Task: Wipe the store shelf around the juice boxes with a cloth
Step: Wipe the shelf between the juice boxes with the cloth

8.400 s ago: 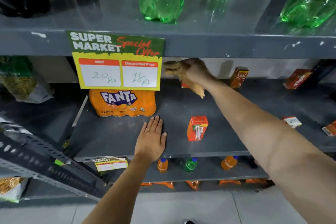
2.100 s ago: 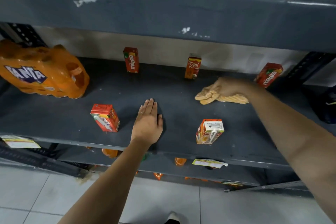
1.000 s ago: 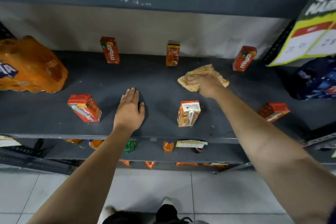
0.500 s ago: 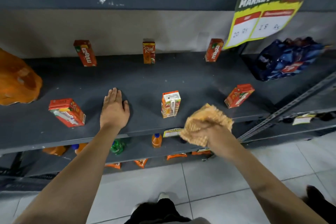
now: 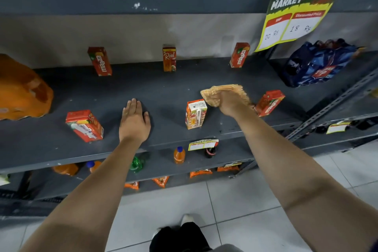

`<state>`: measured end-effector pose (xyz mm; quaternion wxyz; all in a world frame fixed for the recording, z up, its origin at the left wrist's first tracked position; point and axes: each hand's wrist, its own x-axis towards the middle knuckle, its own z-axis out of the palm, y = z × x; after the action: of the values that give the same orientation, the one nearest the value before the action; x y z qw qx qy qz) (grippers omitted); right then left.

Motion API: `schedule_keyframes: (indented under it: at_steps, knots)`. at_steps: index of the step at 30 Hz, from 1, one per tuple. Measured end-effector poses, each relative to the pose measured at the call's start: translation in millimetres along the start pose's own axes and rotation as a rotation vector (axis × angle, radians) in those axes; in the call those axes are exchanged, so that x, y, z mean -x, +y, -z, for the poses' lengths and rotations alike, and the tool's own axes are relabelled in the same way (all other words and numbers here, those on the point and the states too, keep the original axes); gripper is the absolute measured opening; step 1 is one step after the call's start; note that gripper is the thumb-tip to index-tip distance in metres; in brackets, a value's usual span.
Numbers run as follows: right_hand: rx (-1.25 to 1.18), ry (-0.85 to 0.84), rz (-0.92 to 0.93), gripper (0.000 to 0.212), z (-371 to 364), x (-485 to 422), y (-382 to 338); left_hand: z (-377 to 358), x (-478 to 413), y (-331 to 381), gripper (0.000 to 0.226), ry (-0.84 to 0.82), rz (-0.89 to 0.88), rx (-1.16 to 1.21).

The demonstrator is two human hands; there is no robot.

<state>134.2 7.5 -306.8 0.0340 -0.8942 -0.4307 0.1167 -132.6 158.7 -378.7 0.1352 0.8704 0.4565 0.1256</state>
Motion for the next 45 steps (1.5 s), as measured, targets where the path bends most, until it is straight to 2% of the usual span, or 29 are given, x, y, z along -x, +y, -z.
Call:
schedule_keyframes:
  at_steps: [2, 6, 8, 11, 12, 13, 15, 17, 19, 22, 26, 28, 31, 34, 36, 40, 43, 45]
  knots:
    - [0.025, 0.034, -0.046, 0.033, -7, 31, -6, -1, 0, -1, 0.055, -0.001, -0.005, 0.001]
    - [0.049, 0.005, 0.022, 0.045, -22, 113, -3, -2, 0, -1, 0.055, 0.001, -0.006, 0.001]
    - [0.044, -0.068, 0.098, 0.044, -19, 139, 2, -3, 0, -2, 0.056, 0.005, -0.007, 0.000]
    - [-0.218, -0.261, 0.060, 0.025, 33, 141, -4, -4, -1, -3, 0.056, 0.005, -0.008, -0.007]
    - [-0.265, -0.243, 0.043, 0.019, 49, 131, -8, -4, -1, -3, 0.056, 0.000, -0.007, -0.010]
    - [-0.282, -0.178, -0.001, 0.025, 63, 113, -11, -4, -1, -3, 0.056, -0.002, -0.007, -0.010]
    - [-0.177, 0.008, -0.102, 0.028, 66, 65, -10, -4, 0, -3, 0.056, 0.003, -0.009, -0.007]
    - [-0.091, 0.079, -0.134, 0.039, 50, 29, -14, -3, -1, -1, 0.056, 0.005, -0.006, -0.003]
    - [-0.040, 0.045, -0.148, 0.039, 24, 21, -20, -2, -1, -1, 0.056, -0.001, -0.001, -0.001]
    - [0.006, 0.064, -0.155, 0.028, -5, 45, -19, -1, 0, -1, 0.056, 0.002, -0.008, 0.011]
    - [0.034, 0.043, -0.138, 0.040, -29, 93, -11, -3, -1, -1, 0.056, 0.018, -0.007, 0.020]
    - [0.082, -0.023, -0.117, 0.038, -27, 118, -12, -2, -1, 0, 0.056, 0.010, -0.004, 0.019]
    - [-0.093, -0.151, -0.204, 0.028, 10, 125, -10, -1, 0, -1, 0.056, 0.027, -0.016, 0.037]
    - [-0.286, 0.033, -0.298, 0.026, 40, 90, -12, -2, 0, -1, 0.052, 0.057, -0.085, 0.051]
    - [-0.262, 0.102, -0.260, 0.031, 35, 73, -20, -3, 1, -1, 0.050, 0.058, -0.109, 0.068]
    - [-0.174, -0.008, -0.179, 0.034, -1, 77, -20, -2, 4, -2, 0.048, 0.061, -0.112, 0.104]
    - [-0.183, -0.015, -0.131, 0.053, -9, 100, -11, -2, 4, 1, 0.046, 0.087, -0.115, 0.101]
    - [-0.120, -0.093, -0.057, 0.057, -8, 112, 0, 0, 5, 2, 0.042, 0.120, -0.139, 0.103]
